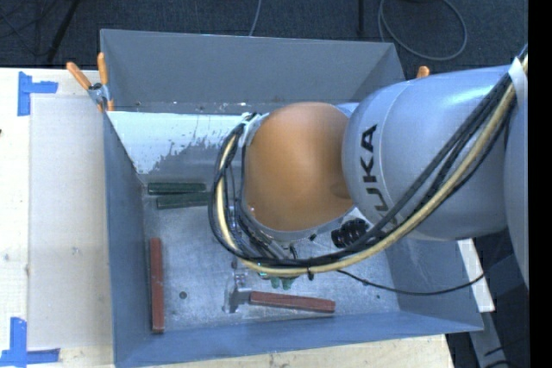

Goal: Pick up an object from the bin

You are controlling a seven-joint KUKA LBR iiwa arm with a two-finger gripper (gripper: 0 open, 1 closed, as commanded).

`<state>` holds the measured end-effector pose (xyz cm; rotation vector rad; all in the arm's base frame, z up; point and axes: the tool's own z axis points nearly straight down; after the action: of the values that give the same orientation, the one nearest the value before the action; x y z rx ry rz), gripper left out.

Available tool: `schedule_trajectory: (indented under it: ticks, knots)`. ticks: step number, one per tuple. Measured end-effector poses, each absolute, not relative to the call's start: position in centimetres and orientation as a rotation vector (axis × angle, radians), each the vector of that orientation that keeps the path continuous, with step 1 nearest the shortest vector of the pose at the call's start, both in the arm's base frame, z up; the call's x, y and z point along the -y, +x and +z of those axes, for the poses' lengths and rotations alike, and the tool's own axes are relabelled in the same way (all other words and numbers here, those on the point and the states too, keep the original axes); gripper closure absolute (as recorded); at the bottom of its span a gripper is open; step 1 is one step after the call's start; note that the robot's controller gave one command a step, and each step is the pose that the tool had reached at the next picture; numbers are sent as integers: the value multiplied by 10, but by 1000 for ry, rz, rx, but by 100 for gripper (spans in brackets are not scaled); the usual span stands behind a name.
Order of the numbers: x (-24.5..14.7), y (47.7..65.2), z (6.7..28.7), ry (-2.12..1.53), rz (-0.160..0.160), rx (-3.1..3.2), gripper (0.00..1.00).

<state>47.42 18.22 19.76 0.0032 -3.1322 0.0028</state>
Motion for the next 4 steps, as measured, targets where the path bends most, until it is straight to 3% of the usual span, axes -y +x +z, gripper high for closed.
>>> schedule_trajectory:
  ticks: [1, 2, 3, 4]
  knots:
    - [-181, 476, 201, -3, 1, 3139, 0]
    - [-126, 499, 127, -18, -2, 3145, 0]
    - [-99, 514, 115, 111, 2, 3132, 0]
    - [-62, 492, 116, -79, 0, 3138, 0]
